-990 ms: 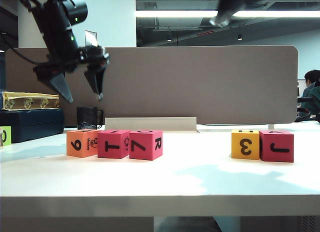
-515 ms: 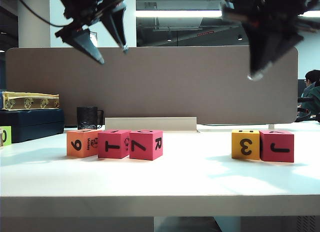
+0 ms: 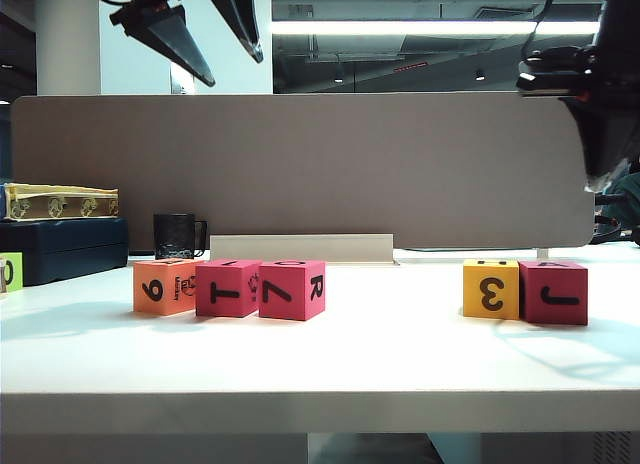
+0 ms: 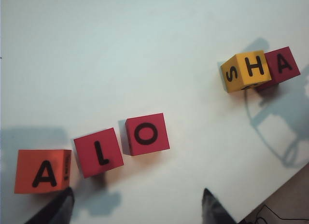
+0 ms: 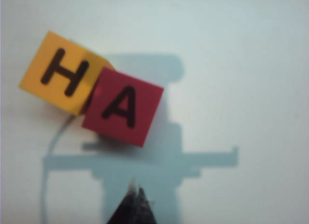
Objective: Select the appropriate blocks from the scattered letter blocks on the table and arrange them in a row to spell out "ALOHA".
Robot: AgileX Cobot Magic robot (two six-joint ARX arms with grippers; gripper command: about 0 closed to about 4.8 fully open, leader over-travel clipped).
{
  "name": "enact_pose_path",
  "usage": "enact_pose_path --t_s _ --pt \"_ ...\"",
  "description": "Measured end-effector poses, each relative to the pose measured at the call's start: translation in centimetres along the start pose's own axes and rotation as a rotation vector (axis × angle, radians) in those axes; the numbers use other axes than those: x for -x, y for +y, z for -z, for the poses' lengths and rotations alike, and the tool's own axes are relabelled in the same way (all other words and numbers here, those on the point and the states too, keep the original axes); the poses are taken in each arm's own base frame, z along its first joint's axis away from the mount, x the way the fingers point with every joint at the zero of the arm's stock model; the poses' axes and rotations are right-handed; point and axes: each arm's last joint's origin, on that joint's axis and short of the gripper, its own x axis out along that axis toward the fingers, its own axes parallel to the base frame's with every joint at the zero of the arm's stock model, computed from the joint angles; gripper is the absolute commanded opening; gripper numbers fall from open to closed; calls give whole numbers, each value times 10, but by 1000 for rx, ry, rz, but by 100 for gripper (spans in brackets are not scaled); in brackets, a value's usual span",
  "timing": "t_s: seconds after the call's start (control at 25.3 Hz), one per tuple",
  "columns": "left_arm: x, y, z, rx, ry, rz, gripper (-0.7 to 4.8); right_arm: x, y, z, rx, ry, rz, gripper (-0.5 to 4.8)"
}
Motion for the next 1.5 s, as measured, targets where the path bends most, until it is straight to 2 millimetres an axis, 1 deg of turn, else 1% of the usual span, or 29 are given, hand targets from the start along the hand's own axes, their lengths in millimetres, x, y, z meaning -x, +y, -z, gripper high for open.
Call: enact_pose_path --t_s 0.04,0.16,0.28,0.36,0.4,0.44,0.48,0.59,0.75,0.95,1.11,1.35,1.5 --pt "3 -1 0 -2 -8 0 331 0 -2 2 -4 27 0 -4" --pt "2 -1 0 -2 -3 8 327 0 -4 5 2 60 6 -4" --pt "1 -7 0 -13 -4 71 259 -2 -6 5 -6 61 14 -4" --pt "0 -12 -1 -23 -9 116 241 -6 -9 3 -13 61 25 -4" --pt "-1 -19 -2 -41 -17 140 241 -16 -11 1 -19 78 32 -4" --pt "-1 -21 -3 -48 -26 146 238 -23 -13 1 -17 101 39 -4" --pt "-1 -22 -3 -51 -33 156 236 -32 -17 1 -23 127 46 -4" --pt "-1 -21 -5 -52 -47 179 236 -47 -25 1 -44 169 58 -4" --pt "0 -22 -5 -56 -54 200 236 -59 -31 0 -63 179 59 -4" --pt "0 -23 -5 -56 -54 206 236 -75 -30 -4 -67 170 24 -4" --pt "0 -23 -5 -56 -54 206 236 -95 -28 -6 -71 169 -27 -4" --pt "0 -23 -5 -56 -54 206 236 -98 -28 -12 -71 114 -28 -4" --pt "0 -23 -5 -56 -55 206 236 -100 -25 -15 -75 86 -101 -4"
